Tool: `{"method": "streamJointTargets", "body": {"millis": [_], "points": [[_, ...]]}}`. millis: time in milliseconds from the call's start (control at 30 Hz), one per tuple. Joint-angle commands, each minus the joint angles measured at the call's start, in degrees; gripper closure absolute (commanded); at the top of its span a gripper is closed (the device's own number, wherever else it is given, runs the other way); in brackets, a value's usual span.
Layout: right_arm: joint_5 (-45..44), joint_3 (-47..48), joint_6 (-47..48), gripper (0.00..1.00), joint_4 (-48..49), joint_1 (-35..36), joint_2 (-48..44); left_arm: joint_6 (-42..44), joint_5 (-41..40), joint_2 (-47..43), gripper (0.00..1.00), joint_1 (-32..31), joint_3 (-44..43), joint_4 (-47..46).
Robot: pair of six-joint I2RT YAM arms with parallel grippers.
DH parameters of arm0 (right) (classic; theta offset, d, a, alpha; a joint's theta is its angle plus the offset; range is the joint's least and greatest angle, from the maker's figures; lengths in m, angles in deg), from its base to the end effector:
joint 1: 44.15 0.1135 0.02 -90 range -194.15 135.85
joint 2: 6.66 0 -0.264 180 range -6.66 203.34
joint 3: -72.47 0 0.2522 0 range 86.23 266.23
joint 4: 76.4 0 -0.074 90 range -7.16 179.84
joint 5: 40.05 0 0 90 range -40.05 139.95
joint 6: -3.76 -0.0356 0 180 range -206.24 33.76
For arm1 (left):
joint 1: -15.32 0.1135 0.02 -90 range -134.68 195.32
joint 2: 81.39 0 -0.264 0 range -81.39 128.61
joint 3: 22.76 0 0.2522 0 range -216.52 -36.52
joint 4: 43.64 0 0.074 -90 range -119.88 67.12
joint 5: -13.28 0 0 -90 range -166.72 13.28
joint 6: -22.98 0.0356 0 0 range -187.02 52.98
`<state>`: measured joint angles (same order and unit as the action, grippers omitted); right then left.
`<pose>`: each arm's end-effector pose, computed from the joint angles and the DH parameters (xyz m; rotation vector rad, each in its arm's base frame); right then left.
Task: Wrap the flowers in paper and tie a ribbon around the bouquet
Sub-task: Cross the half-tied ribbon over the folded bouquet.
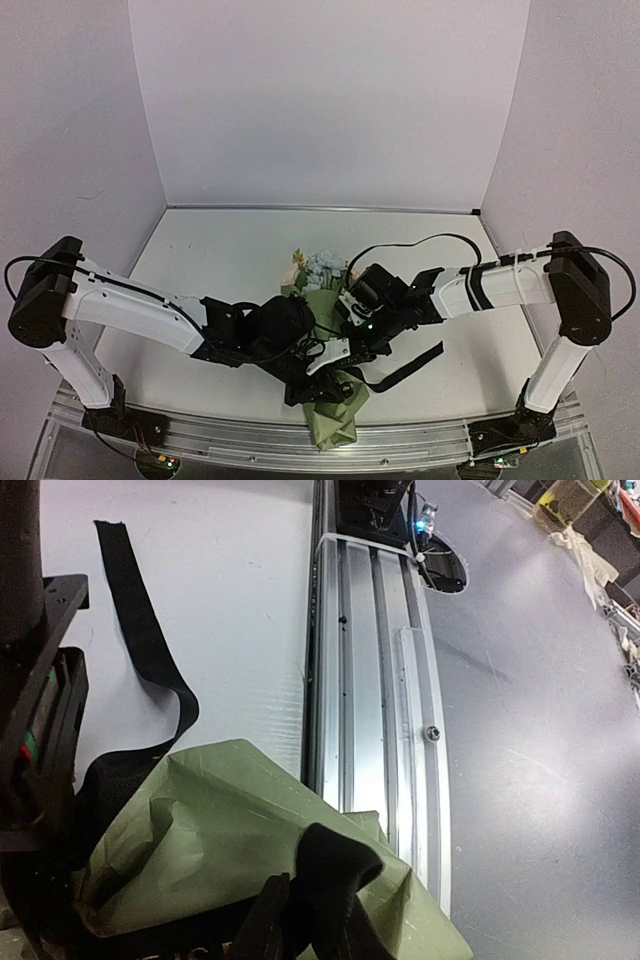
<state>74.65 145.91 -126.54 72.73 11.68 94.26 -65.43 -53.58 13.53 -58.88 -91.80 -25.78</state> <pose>0.1840 0.2976 0.1658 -0.5714 2.8556 1.0382 0.0809 -0.3374 0.1926 1.7198 1.8512 -1.0519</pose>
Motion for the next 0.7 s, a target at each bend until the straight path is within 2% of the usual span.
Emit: {"method": "streamJointTargets", "body": {"millis": [0, 200, 367, 533, 667], "points": [[-1.0, 1.6, 2.0, 1.0, 1.5, -0.1, -0.7, 0.4, -3.6, 0.5, 0.76, -0.3, -3.2, 1.3], [0.0, 1.1, 3.7, 1.0, 1.5, -0.1, -1.1, -1.1, -6.7, -3.7, 0.47, -0.3, -0.7, -2.4], [0.7, 1.0, 4.9, 1.0, 1.5, 0.1, -1.5, -4.0, -7.6, -9.4, 0.34, -0.1, 2.0, -5.3], [0.6, 0.7, 6.3, 1.0, 1.5, 0.6, -2.0, -6.2, -8.1, -13.9, 0.28, 1.2, 4.6, -6.5], [0.6, 0.5, 7.0, 1.0, 1.5, 0.8, -2.3, -8.9, -10.4, -16.2, 0.31, 3.7, 7.0, -7.8]]}}
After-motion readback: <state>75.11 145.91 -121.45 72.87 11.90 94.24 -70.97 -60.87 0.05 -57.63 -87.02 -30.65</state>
